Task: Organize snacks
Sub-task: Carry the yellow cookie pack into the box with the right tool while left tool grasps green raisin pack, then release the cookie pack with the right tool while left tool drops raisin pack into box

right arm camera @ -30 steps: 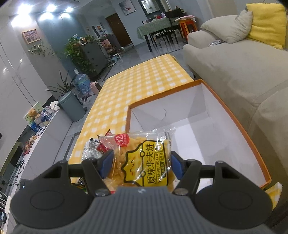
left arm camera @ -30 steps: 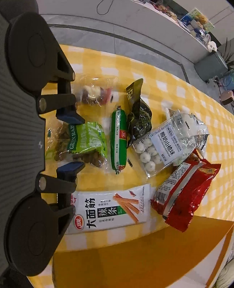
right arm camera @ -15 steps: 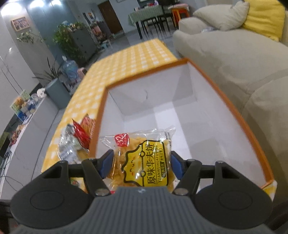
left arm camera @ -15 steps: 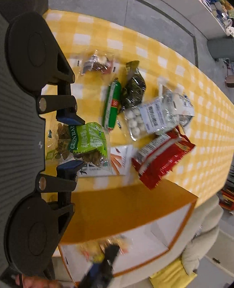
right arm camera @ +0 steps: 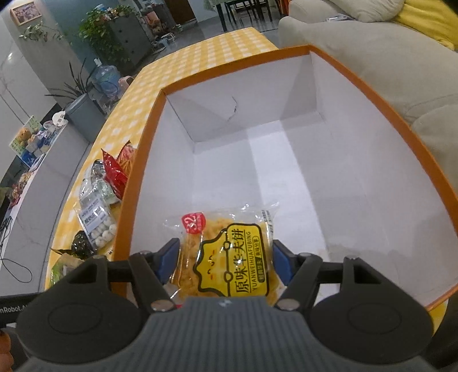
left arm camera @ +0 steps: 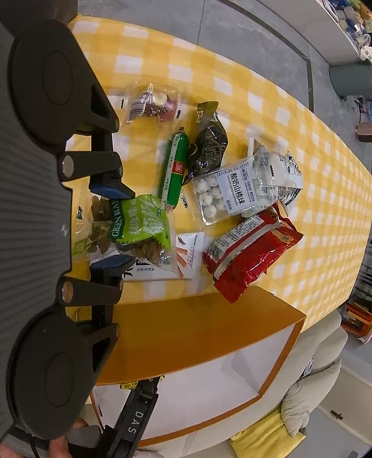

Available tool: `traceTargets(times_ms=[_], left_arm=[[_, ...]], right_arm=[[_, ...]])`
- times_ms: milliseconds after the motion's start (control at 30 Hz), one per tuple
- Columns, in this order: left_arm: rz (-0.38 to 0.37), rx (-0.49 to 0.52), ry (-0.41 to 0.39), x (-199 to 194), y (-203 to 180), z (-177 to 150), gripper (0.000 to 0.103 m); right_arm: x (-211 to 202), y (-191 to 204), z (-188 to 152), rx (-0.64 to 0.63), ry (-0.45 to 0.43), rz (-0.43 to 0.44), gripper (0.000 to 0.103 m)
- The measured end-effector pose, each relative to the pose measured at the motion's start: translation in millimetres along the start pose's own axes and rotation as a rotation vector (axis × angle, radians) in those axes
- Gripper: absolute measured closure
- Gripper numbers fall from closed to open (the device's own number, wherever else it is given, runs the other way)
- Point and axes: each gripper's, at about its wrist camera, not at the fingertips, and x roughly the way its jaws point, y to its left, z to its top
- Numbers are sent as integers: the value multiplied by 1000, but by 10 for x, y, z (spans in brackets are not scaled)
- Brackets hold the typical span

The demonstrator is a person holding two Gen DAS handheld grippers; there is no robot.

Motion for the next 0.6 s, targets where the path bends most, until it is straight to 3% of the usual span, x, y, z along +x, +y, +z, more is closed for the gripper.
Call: traceTargets(times_ms=[133, 300, 500, 600], left_arm=[[-2, 2, 1, -11, -6, -7, 57], [8, 22, -20, -66, -61, -10, 57], [28, 37, -48, -275, -161, -71, 57], [42, 38, -59, -358, -256, -63, 57]], right_arm=[[-10, 10, -1, -2, 21, 0, 30], [-77, -7, 20, 27, 12, 30, 16], [-283, -41, 97, 23, -22, 22, 16], [-468, -85, 162, 18, -71, 29, 11]])
